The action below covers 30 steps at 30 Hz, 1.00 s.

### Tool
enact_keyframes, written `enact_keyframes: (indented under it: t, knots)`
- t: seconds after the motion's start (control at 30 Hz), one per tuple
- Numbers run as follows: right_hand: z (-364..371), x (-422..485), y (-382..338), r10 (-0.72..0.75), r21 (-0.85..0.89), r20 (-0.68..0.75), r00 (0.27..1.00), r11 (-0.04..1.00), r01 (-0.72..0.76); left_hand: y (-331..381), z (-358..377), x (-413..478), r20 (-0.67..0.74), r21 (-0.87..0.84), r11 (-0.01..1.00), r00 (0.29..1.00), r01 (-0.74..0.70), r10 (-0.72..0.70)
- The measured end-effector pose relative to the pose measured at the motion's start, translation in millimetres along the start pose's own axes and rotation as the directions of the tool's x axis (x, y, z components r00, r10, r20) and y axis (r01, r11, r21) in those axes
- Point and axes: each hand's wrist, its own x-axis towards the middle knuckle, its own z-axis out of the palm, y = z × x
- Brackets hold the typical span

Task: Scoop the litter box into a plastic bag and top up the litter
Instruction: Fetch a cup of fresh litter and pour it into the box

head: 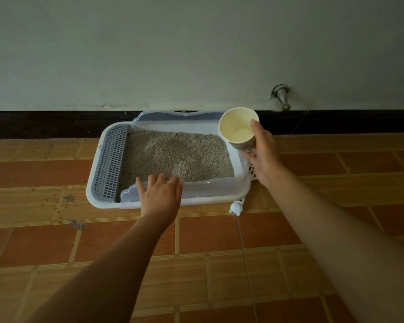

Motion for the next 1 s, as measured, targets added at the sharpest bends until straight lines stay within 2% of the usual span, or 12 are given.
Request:
enact_keyframes:
  t: [0.13, 0.3, 0.6, 0.8, 1.0]
  knots:
    - [-40, 2, 13, 0.084, 0.157, -0.102, 0.991, 0.985, -0.067, 14, 5, -2, -0.014, 0.013, 1.0, 1.0, -0.012, 0.012]
    - [-79, -1, 47, 0.186, 0.195, -0.235, 0.954, 0.971, -0.141, 9, 11, -7, -0.05, 0.047, 0.998, 0.997, -0.05, 0.052]
    - [-98, -4, 105, 0.425, 0.363, -0.251, 0.869, 0.874, -0.323, 5, 24, -2, -0.118, 0.066, 0.995, 0.99, -0.073, 0.08]
    - [-98, -4, 120, 0.479, 0.333, -0.27, 0.835, 0.86, -0.386, 4, 26, 0, -0.132, 0.07, 0.994, 0.987, -0.082, 0.091]
    - [-94, 1, 117, 0.501, 0.248, -0.347, 0.793, 0.864, -0.437, 4, 26, 1, -0.121, 0.064, 0.995, 0.989, -0.08, 0.088]
